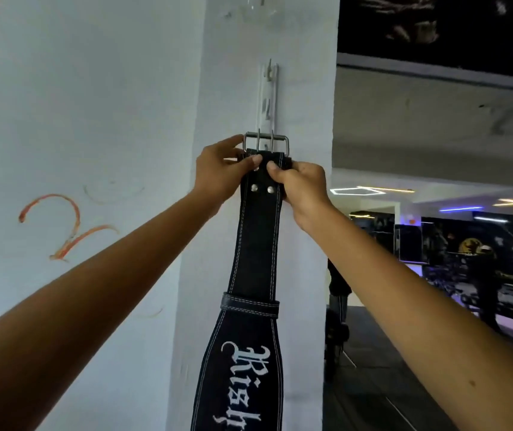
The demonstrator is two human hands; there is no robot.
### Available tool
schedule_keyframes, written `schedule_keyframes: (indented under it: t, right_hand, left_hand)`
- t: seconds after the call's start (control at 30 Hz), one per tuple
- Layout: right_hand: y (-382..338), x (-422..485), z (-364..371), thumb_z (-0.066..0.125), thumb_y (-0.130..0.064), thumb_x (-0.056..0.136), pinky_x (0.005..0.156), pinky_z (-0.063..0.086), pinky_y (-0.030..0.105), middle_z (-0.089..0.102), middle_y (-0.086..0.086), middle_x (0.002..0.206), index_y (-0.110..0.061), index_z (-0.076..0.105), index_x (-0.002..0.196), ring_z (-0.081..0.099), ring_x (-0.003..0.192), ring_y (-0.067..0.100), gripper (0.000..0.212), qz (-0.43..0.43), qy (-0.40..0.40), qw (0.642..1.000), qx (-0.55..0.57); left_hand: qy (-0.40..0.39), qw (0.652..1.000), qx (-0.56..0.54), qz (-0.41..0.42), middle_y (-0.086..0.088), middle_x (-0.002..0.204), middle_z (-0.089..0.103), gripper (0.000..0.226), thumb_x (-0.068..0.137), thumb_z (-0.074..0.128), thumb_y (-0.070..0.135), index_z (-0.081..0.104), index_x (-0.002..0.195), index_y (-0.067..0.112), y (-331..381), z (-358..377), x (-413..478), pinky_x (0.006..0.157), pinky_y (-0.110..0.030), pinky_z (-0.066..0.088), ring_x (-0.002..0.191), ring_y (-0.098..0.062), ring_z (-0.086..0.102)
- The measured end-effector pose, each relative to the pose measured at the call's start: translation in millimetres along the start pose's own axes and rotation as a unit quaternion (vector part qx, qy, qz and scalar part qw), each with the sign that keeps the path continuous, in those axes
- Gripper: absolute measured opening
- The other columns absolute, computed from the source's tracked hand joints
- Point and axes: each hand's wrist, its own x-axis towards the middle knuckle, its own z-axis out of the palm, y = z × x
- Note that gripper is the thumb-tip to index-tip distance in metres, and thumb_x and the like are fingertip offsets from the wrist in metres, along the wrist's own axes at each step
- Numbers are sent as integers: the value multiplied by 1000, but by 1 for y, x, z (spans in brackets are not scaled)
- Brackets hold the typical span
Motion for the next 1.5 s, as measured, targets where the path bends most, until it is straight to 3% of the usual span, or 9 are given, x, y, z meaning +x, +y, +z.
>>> schedule_keyframes:
  t: [0.17, 0.4, 0.63, 0.73, 0.83, 0.97, 1.13, 1.4, 1.5]
  right_hand:
    - [8, -12, -4, 73, -18, 82, 84, 59, 40, 76, 11, 93, -8, 74, 87, 72, 91, 27, 11, 36, 43, 998, -42]
    - [14, -26, -1, 71, -17, 87, 72, 48, 22, 55, -15, 78, -10, 67, 108, 57, 79, 9, 23, -16, 60, 996, -63]
    - [22, -57, -12, 70, -15, 88, 77, 46, 21, 64, 1, 82, -4, 61, 128, 63, 82, 16, 42, -54, 62, 989, -124]
    - [41, -79, -22, 70, -11, 87, 81, 53, 24, 73, 11, 97, -7, 60, 129, 64, 83, 15, 43, -70, 42, 985, -150]
    - [63, -114, -30, 67, -6, 88, 86, 47, 8, 71, 10, 116, -8, 62, 127, 63, 103, 13, 40, -103, 17, 984, -141]
    - [101, -162, -41, 65, -12, 90, 111, 37, 24, 55, 13, 141, -5, 54, 135, 49, 134, 22, 46, -160, 13, 966, -201]
    - [145, -249, -56, 60, -16, 93, 107, 31, 5, 55, 17, 136, -2, 62, 125, 50, 129, 21, 35, -195, -9, 960, -202]
    - [230, -402, -70, 56, -18, 93, 95, 47, 11, 62, 16, 120, -3, 63, 116, 61, 111, 24, 28, -8, -70, 983, -171]
    - [265, -448, -72, 61, -8, 91, 91, 40, 1, 65, 14, 115, -4, 63, 115, 62, 106, 23, 24, 73, -85, 974, -195]
  left_hand:
    - [8, 999, 17, -39, -8, 106, 68, 65, 71, 79, 31, 58, 129, 12, -5, 12, -13, 92, -45, 54, 98, -25, 69]
    - [0, 998, 57, 9, -3, 99, 74, 27, 80, 67, 30, 70, 107, 27, -19, 10, -27, 87, -47, 56, 93, -21, 70]
    - [21, 995, 100, 9, -2, 113, 71, 41, 81, 70, 20, 65, 121, 13, -15, 12, -61, 92, -38, 53, 104, -20, 66]
    - [13, 987, 162, 9, -5, 114, 71, 47, 82, 70, 16, 60, 127, 13, -21, 14, -95, 89, -26, 52, 101, -16, 66]
    - [-6, 979, 202, 14, -6, 120, 66, 50, 84, 66, 12, 54, 133, 18, -28, 20, -140, 90, -29, 51, 109, -17, 60]
    - [-6, 969, 245, 0, -4, 132, 59, 47, 89, 61, 13, 50, 135, 17, -38, 20, -203, 102, -31, 43, 121, -17, 53]
    - [-23, 955, 293, -47, -4, 137, 55, 43, 90, 62, 14, 54, 132, 12, -57, 10, -296, 104, -20, 37, 126, -16, 50]
    - [-54, 917, 302, -255, -6, 123, 66, 33, 91, 61, 16, 60, 123, 12, -110, -17, -469, 94, -34, 49, 110, -22, 61]
    - [-65, 891, 277, -354, -7, 118, 68, 29, 92, 59, 18, 62, 120, 12, -133, -27, -523, 93, -38, 52, 107, -22, 63]
